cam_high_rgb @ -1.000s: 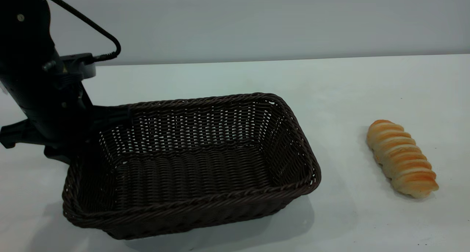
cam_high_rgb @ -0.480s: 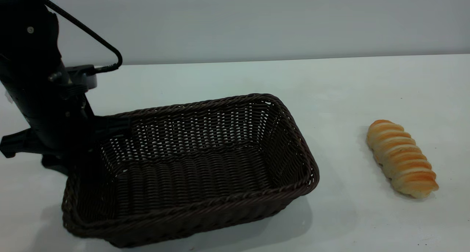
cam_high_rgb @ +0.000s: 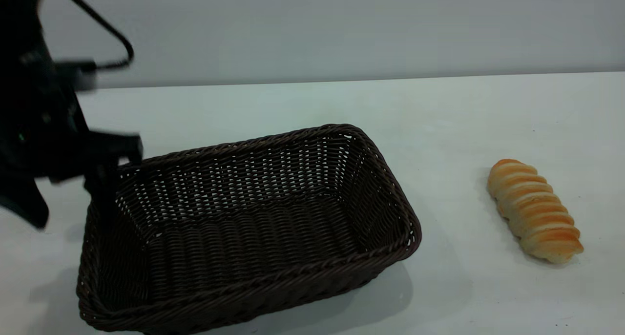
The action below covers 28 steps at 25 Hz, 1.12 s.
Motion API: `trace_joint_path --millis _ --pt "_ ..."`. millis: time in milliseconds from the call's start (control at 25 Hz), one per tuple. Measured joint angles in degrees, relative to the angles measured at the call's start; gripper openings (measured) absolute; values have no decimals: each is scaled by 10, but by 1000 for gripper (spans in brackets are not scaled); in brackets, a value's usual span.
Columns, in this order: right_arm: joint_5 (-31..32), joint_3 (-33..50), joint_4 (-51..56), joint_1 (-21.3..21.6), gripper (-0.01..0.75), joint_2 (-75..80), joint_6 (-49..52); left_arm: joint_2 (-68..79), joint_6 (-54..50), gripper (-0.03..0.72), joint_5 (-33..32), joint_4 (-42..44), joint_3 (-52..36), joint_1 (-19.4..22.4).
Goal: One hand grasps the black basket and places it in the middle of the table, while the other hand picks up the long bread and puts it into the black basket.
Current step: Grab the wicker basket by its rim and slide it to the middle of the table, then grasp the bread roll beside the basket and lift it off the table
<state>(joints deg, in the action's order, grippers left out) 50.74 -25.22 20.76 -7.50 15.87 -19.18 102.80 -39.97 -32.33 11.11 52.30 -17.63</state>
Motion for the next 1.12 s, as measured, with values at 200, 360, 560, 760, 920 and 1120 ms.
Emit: trace_joint_path --millis 200,360,560,760,920,1120 --pt "-11 0 15 0 291 3 -2 -134 -1 559 -3 -12 0 0" --pt "-47 0 78 0 291 52 -44 -266 -1 518 16 -13 0 0" --pt "-128 0 180 0 291 200 -144 -414 -1 513 72 -36 -1 0" --pt "-199 -1 339 0 307 380 -301 -520 19 513 81 -42 -1 0" --pt "-265 -13 481 0 348 506 -445 -575 27 513 80 -42 -1 0" --pt "-306 -44 618 0 444 628 -592 -616 39 513 80 -42 -1 0"
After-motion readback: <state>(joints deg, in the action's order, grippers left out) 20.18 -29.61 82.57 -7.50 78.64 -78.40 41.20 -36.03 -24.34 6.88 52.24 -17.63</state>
